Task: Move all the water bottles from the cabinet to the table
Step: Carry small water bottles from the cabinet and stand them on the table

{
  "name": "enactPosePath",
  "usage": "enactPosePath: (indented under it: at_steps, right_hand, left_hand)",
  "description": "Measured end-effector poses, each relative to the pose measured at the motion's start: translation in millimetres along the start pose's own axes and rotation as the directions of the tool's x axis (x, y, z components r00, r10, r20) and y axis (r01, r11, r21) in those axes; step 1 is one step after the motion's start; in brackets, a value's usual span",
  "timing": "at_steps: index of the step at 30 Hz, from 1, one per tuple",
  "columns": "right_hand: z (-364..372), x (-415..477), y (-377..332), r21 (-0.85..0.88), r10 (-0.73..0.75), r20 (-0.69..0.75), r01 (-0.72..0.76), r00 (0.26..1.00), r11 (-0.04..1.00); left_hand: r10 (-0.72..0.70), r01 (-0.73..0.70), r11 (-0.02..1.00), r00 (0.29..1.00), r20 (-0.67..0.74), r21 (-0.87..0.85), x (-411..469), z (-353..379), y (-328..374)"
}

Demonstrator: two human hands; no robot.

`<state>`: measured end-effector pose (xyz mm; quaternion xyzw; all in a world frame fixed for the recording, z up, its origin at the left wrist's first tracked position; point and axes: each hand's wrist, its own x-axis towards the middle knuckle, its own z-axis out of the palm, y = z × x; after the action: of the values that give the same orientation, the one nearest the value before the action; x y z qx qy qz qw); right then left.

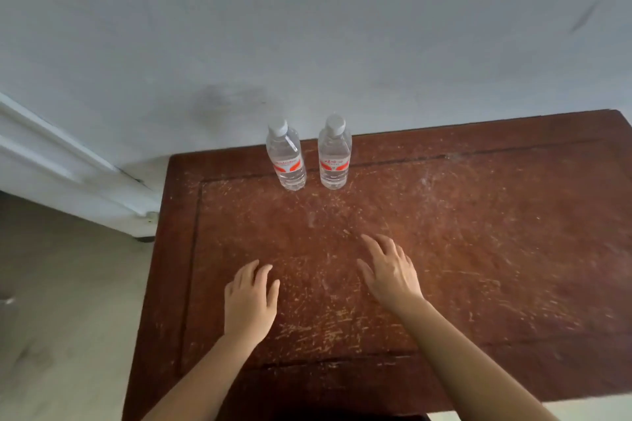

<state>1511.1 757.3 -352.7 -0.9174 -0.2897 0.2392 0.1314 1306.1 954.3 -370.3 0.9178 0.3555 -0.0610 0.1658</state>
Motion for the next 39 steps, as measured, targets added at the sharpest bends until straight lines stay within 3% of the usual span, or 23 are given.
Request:
enactPosePath:
  at_steps: [4, 8, 14, 17, 18, 22, 26, 28, 33, 37, 39]
  right_hand:
    - [15.7, -21.3, -0.1, -0.082, -0.126, 0.017, 0.127, 0.992, 0.989]
    - [28.8, -36.3, -18.9, -0.1, -0.323, 0.096, 0.332, 0.942, 0.938]
    - [48.7, -62.5, -77.4, -0.156, -0.608, 0.193, 0.636, 0.77, 0.756]
    - [54.5, -98.5, -124.8, -0.098, -0.702, 0.191, 0.725, 0.686, 0.682]
    - [64.6, -147.8, -169.3, -0.097, -0.805, 0.207, 0.831, 0.556, 0.548]
    - [81.8, -196.3, -215.1, -0.09, -0.851, 0.203, 0.875, 0.484, 0.476]
    - [130.3, -297.8, -281.7, -0.031, -0.95, 0.179, 0.967, 0.255, 0.254]
    - [161.4, -364.0, -313.5, 0.004, -0.968, 0.188, 0.986, 0.165, 0.168]
    - [247.4, -576.4, -364.1, 0.182, -0.971, 0.215, 0.981, -0.108, -0.068]
    - [297.4, -727.2, -367.9, 0.277, -0.9, 0.206, 0.905, -0.384, -0.323]
    - [317.7, -785.5, -366.7, 0.328, -0.844, 0.206, 0.847, -0.495, -0.417]
  left_hand:
    - [-0.193, 0.195, 0.981, 0.975, -0.108, 0.01, -52.0, 12.2, 7.6]
    - [-0.428, 0.427, 0.903, 0.884, -0.186, -0.047, -102.8, 10.0, 25.0]
    - [-0.558, 0.567, 0.822, 0.779, -0.287, -0.058, -182.2, 2.1, 16.5]
    - [-0.639, 0.661, 0.746, 0.678, -0.364, -0.079, -226.4, -19.0, -8.0]
    - [-0.705, 0.744, 0.655, 0.541, -0.458, -0.13, -286.1, -31.7, -33.7]
    - [-0.717, 0.78, 0.605, 0.447, -0.535, -0.159, -343.9, -54.0, -61.6]
    - [-0.753, 0.862, 0.435, 0.191, -0.63, -0.26, -473.8, -64.3, -97.6]
    - [-0.743, 0.889, 0.367, 0.103, -0.661, -0.274, -558.2, -59.4, -112.8]
    - [-0.758, 0.938, 0.06, -0.181, -0.627, -0.342, -793.2, -30.0, -117.9]
    - [-0.736, 0.873, -0.186, -0.427, -0.525, -0.45, -923.4, -4.0, -96.3]
    - [-0.694, 0.83, -0.263, -0.517, -0.501, -0.492, -967.1, 8.9, -86.9]
